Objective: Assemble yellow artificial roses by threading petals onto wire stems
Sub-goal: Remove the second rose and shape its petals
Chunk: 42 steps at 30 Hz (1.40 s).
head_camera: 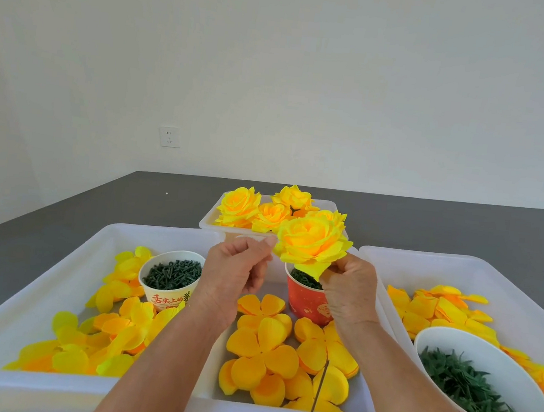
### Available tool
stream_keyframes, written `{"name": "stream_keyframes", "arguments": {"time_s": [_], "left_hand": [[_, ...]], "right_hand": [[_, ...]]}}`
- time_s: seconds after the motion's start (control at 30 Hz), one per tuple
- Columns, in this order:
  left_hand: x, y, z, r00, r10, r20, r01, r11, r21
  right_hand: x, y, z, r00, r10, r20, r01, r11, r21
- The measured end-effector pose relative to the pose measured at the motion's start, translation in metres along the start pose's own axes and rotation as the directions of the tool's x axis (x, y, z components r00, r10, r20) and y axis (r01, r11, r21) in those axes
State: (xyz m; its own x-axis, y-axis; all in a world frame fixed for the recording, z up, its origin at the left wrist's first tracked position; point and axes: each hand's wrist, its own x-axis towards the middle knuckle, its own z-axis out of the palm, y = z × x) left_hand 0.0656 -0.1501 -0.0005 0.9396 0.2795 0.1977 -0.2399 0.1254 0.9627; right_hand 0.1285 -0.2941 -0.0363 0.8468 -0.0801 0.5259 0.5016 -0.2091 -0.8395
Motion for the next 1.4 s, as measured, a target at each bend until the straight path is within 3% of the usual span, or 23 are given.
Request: {"name": "stream_keyframes", "arguments": {"time_s": [0.17,0.6,0.93,1.2,1.4], "left_hand": [[-0.005,0.002,0.002,0.988,-0.084,0.132,0.068,0.990,0.123],[0.002,0.002,-0.001,0.948,-0.248,0.200,0.272,0.957,-0.104],[0.001,0.000,-0.001,0.897,-0.320,0.306,0.365,0.926,-0.099],[0.004,-0.001,-0.002,0.930,-0.286,0.229,0.332,0.922,-0.199],[0.005,-0.003,-0.002,0.962,-0.170,0.212,0.195,0.975,-0.102]], "right_hand": [[0.000,0.001,0.000,0.999,0.015,0.028,-0.015,1.000,-0.008],[-0.001,-0.002,0.001,0.999,0.024,0.043,-0.024,1.000,-0.010],[-0.002,-0.003,0.001,0.999,0.008,0.053,-0.008,1.000,-0.004],[-0.003,-0.003,0.003,0.996,0.018,0.084,-0.021,0.999,0.034],[-0.006,-0.005,0.003,0.990,0.108,0.095,-0.122,0.980,0.157]]}}
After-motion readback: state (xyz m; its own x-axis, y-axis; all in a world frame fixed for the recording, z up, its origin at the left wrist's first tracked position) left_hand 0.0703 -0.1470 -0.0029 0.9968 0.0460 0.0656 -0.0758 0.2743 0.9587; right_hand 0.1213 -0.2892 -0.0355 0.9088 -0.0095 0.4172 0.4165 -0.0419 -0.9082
